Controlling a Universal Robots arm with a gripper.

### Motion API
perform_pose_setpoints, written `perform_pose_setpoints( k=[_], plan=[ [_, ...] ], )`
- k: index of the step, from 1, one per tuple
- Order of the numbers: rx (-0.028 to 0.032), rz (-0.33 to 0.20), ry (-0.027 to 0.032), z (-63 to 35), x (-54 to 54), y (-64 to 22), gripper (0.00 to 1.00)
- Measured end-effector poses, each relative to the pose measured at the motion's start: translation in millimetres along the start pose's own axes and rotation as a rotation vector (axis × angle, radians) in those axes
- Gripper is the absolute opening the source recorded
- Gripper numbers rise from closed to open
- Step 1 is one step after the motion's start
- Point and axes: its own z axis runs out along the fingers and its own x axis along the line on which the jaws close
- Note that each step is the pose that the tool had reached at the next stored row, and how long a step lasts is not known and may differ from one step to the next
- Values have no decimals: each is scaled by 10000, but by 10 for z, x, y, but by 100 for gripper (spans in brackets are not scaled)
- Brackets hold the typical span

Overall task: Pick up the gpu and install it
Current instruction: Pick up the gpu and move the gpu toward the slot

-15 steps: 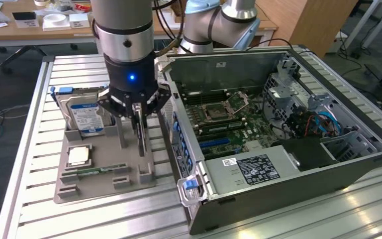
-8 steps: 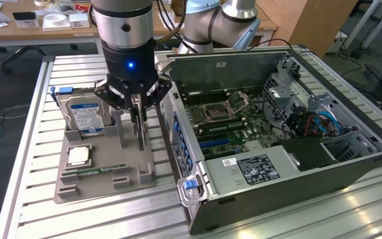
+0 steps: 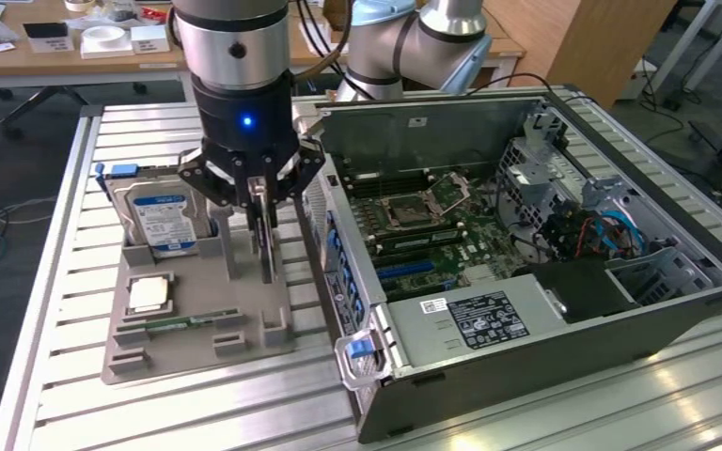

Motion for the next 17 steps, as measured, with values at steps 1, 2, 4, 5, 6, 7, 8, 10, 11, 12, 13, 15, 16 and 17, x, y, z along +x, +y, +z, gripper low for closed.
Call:
perform_pose_setpoints(
  k=[1,2,4,5,6,7,8,10,11,12,13,15,16,17],
  plan=[
    [-2,0,-3,-16,-1,1,27],
    [-4,0,-4,-35,-2,1,27],
    [-4,0,-4,-68,-3,2,27],
    [-3,0,-4,-84,-3,3,27],
    [-4,0,-5,-96,-3,3,27],
    [-4,0,-5,-108,-4,4,27],
    [-4,0,-4,-120,-4,4,27],
    [-4,0,-5,-148,-5,5,27],
    [-4,0,-5,-166,-6,6,27],
    [-4,0,-4,-183,-7,6,27],
    [-4,0,-5,-200,-7,7,27],
    [-4,0,-5,-234,-8,8,27],
    [-3,0,-5,-252,-9,9,27],
    [-4,0,-4,-268,-9,9,27]
  ],
)
